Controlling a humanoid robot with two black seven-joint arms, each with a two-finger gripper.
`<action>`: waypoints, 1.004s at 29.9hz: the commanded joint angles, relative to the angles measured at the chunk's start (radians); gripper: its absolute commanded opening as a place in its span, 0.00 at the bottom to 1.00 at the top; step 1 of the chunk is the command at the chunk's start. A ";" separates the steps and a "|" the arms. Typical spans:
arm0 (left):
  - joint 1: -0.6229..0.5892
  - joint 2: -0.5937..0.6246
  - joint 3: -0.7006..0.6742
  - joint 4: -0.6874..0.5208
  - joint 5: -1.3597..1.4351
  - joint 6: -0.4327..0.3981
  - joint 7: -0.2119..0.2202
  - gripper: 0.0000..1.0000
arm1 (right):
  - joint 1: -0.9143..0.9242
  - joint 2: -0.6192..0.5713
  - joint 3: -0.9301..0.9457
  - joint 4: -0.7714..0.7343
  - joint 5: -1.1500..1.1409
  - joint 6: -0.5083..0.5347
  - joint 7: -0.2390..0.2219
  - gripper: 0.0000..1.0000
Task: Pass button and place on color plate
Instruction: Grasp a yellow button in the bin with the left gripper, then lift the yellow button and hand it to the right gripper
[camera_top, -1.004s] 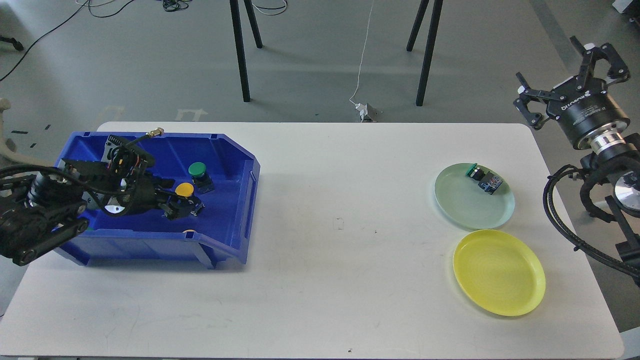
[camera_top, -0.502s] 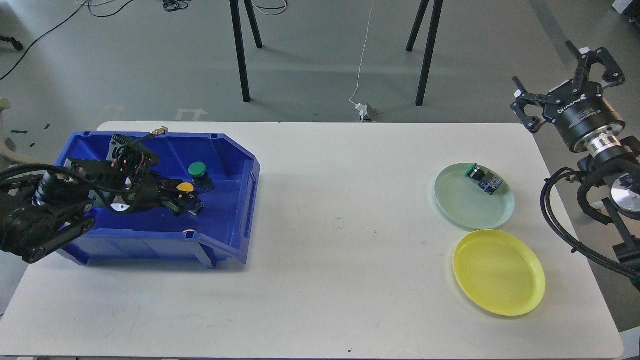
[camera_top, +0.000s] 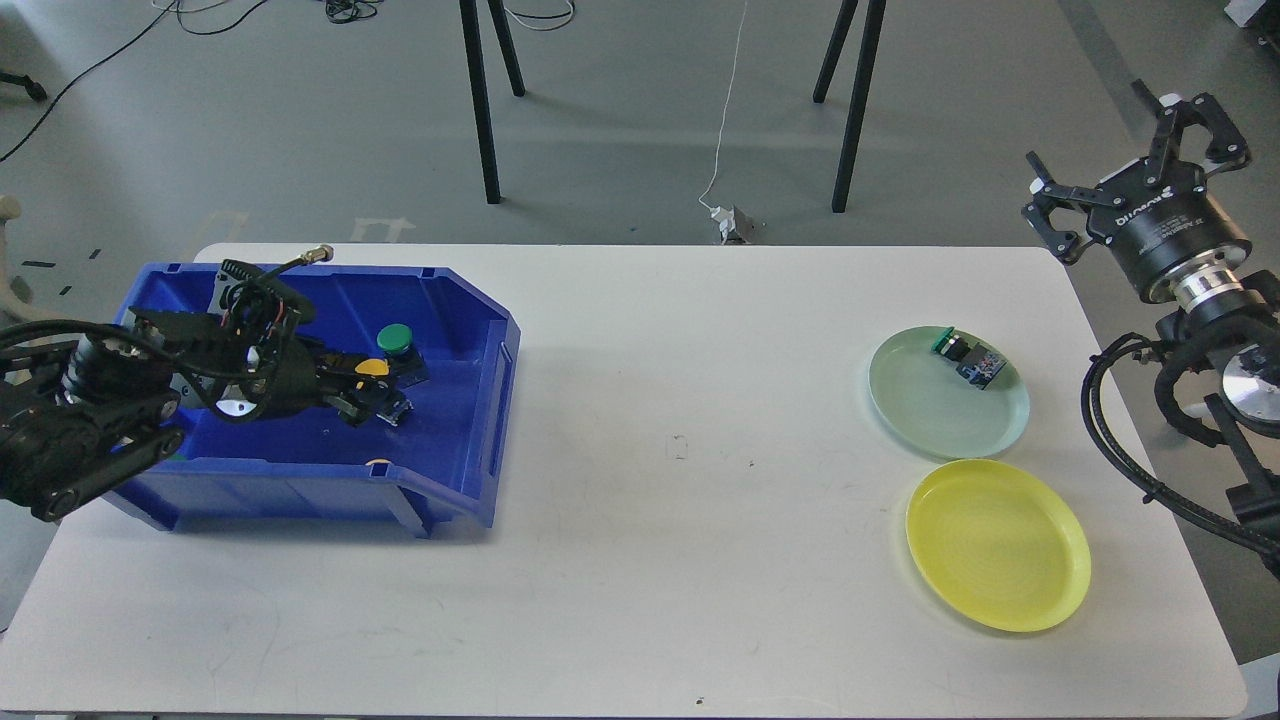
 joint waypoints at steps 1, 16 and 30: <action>-0.027 0.087 -0.006 -0.107 0.002 -0.002 0.006 0.34 | 0.004 0.000 0.000 0.000 0.000 0.000 0.000 0.94; -0.128 0.349 -0.348 -0.477 -0.306 -0.012 0.011 0.33 | 0.002 -0.015 -0.004 0.025 -0.008 -0.005 -0.002 0.95; -0.128 -0.148 -0.395 -0.337 -0.411 0.265 0.011 0.29 | 0.183 -0.003 -0.315 0.043 -0.081 -0.055 -0.014 0.95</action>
